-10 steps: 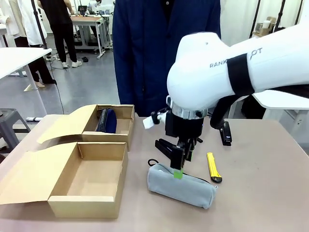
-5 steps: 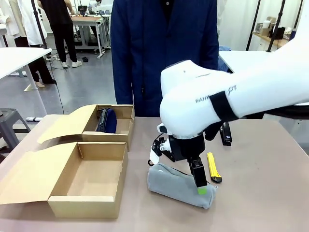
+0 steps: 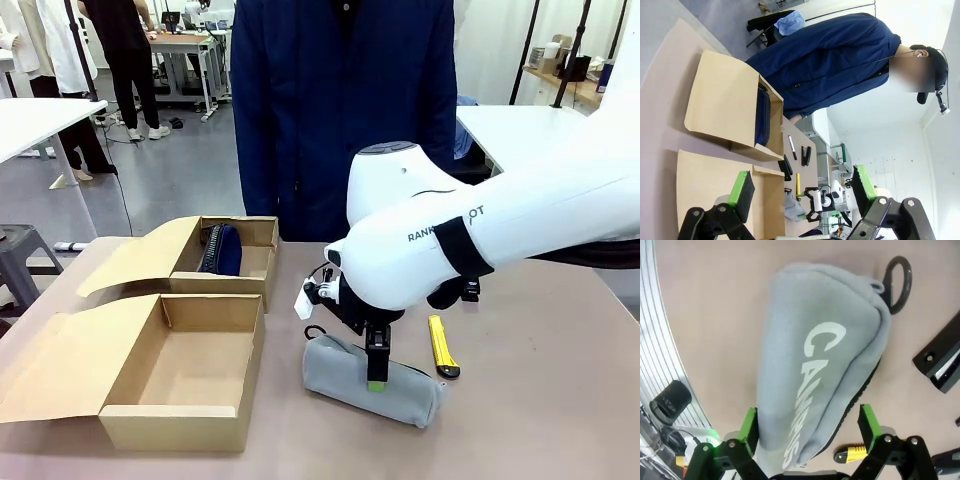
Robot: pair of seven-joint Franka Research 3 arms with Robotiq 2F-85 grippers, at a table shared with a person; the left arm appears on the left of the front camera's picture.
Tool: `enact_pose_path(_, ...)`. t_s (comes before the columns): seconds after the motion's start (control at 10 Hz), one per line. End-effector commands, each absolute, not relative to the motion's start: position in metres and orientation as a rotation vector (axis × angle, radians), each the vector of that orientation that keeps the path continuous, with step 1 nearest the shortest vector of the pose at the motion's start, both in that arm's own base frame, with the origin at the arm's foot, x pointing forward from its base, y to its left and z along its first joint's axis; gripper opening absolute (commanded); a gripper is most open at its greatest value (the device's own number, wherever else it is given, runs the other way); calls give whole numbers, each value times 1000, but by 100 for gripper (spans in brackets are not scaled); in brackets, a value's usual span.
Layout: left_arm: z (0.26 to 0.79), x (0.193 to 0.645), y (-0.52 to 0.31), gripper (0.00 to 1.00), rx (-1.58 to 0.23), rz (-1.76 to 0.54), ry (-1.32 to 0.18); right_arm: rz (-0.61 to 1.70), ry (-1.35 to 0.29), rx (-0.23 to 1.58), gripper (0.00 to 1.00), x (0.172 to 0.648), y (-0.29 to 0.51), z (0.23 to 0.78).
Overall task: Place items inside the box.
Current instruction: Pick up a Pencil pouch or Stapler and place it inside the Mailer Box closest to the robot.
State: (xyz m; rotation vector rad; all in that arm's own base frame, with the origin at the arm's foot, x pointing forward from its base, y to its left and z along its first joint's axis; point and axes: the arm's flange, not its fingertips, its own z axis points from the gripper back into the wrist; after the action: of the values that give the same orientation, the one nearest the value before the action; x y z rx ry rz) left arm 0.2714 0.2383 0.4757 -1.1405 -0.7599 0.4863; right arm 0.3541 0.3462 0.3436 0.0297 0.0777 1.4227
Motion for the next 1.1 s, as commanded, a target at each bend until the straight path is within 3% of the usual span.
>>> enact_pose_path(0.0,475,273,237,100,-1150,467,-790,1393,52,12,100,343,343,339)
enact_pose_path(0.7,475,273,237,100,-1150,467,-790,1294,56,103,100,346,348,313)
enact_pose_path(0.8,475,273,237,100,-1150,467,-790,1292,60,92,41,346,346,316)
enact_pose_path(0.9,475,273,237,100,-1150,467,-790,1310,73,117,41,345,345,316)
enact_pose_path(1.0,475,273,237,100,-1150,467,-790,1308,83,113,0,344,346,317)
